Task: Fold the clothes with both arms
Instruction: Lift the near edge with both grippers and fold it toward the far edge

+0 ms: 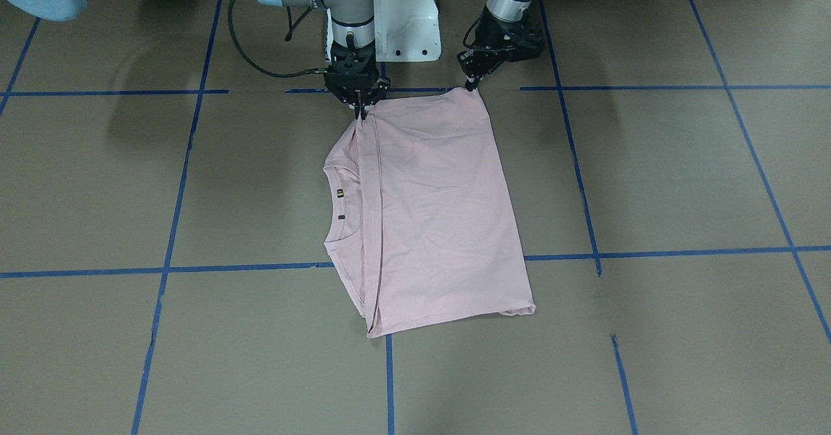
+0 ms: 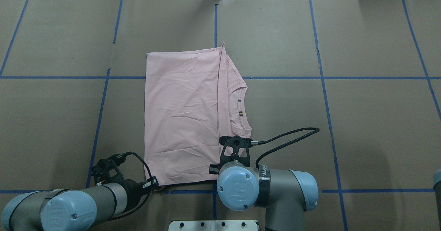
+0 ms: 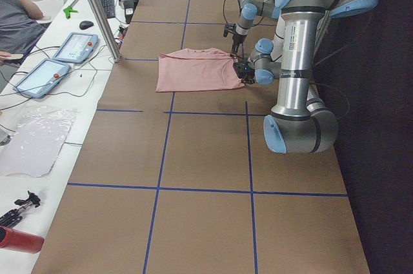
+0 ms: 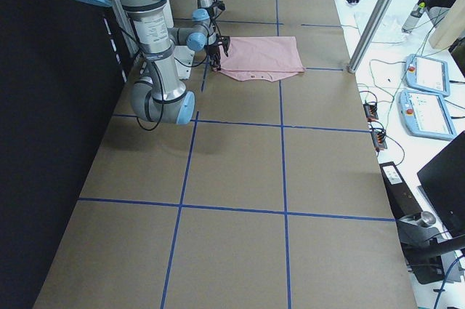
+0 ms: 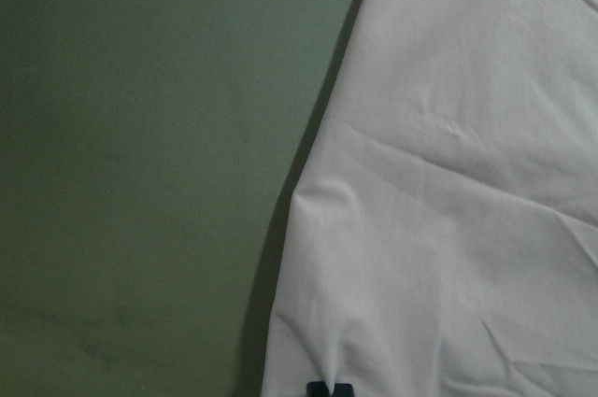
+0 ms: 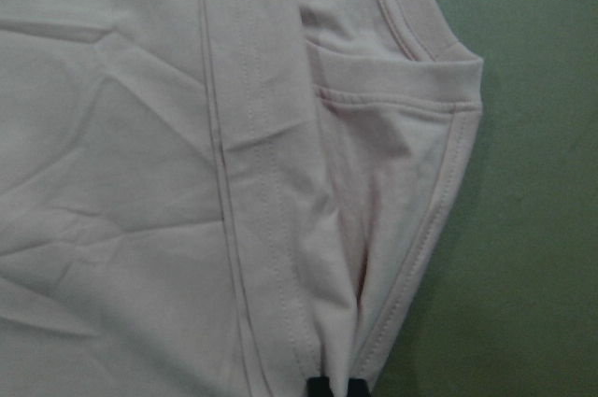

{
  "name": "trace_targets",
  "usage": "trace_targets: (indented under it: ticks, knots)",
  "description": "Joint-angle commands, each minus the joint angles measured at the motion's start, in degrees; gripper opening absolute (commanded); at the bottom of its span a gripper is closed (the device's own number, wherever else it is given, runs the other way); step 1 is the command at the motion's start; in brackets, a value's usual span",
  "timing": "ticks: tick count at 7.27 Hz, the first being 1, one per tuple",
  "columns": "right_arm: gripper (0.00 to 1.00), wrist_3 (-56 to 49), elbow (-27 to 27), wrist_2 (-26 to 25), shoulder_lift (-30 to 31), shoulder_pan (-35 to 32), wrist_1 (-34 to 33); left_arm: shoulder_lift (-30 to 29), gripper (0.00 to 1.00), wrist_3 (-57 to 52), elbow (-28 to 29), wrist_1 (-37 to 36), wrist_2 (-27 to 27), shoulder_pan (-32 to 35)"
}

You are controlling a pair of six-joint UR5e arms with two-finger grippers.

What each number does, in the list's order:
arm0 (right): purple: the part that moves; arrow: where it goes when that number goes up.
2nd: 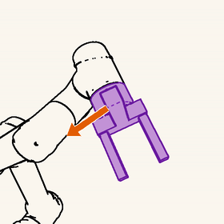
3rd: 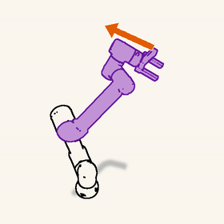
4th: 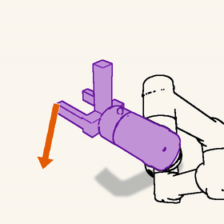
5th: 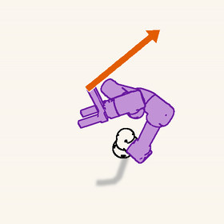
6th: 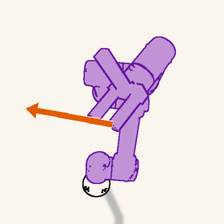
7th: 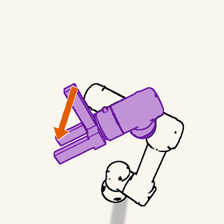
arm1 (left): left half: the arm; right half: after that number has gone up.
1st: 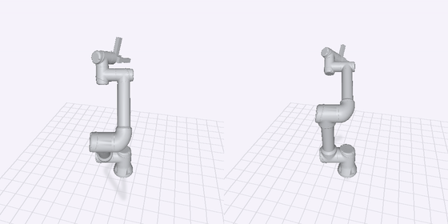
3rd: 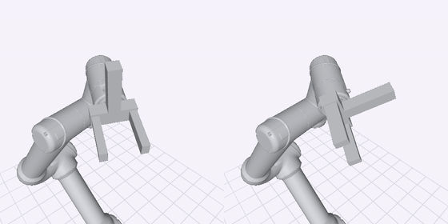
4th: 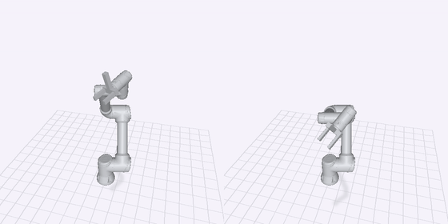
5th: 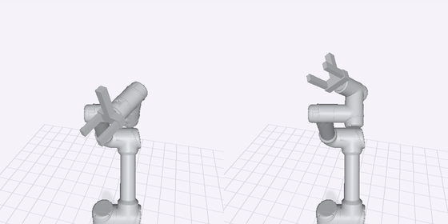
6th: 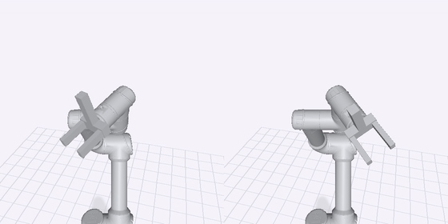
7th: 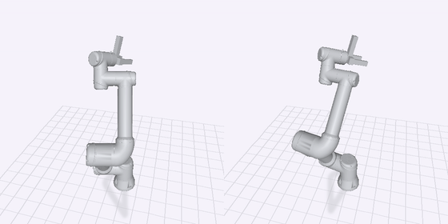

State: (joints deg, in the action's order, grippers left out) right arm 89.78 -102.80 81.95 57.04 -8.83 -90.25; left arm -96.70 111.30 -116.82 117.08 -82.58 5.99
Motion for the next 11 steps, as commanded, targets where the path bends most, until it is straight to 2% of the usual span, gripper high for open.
trace_targets:
  ticks: [1, 3, 4, 5, 6, 7, 9, 11]
  knots:
    - [0.0, -0.3, -8.1, 0.3, 3.5, -0.7, -1.6, 0.0, 0.0, -6.8, -7.9, -4.7, -2.4, 0.9]
    - [0.0, -0.3, -22.7, 0.8, 3.2, -0.6, -15.9, -2.9, 0.0, -8.1, -19.3, -17.7, -10.1, 5.0]
    - [0.0, -0.3, -30.0, 1.4, 2.9, -0.6, -22.5, -9.8, 0.0, -10.5, -25.0, -29.2, -13.2, 7.3]
    - [0.0, -0.3, -32.3, 3.0, 2.7, -0.8, -25.0, -17.0, 0.0, -11.2, -27.3, -39.8, -15.2, 8.3]
    - [0.0, -0.7, -30.8, 2.9, 2.8, -0.7, -24.9, -18.4, 0.0, -11.5, -26.1, -41.1, -14.9, 8.6]
    - [0.0, -1.6, -26.9, 2.6, 0.7, -2.3, -23.8, -18.5, 0.0, -14.3, -22.8, -41.1, -14.8, 9.3]
    - [0.0, -4.9, -16.3, 3.5, -1.6, -8.4, -13.9, -19.0, 0.0, -19.1, -15.3, -40.8, -14.9, 13.6]
    - [0.0, -7.2, -7.6, 4.6, -4.8, -13.0, -9.3, -19.0, 0.0, -21.6, -7.3, -34.5, -14.9, 16.8]
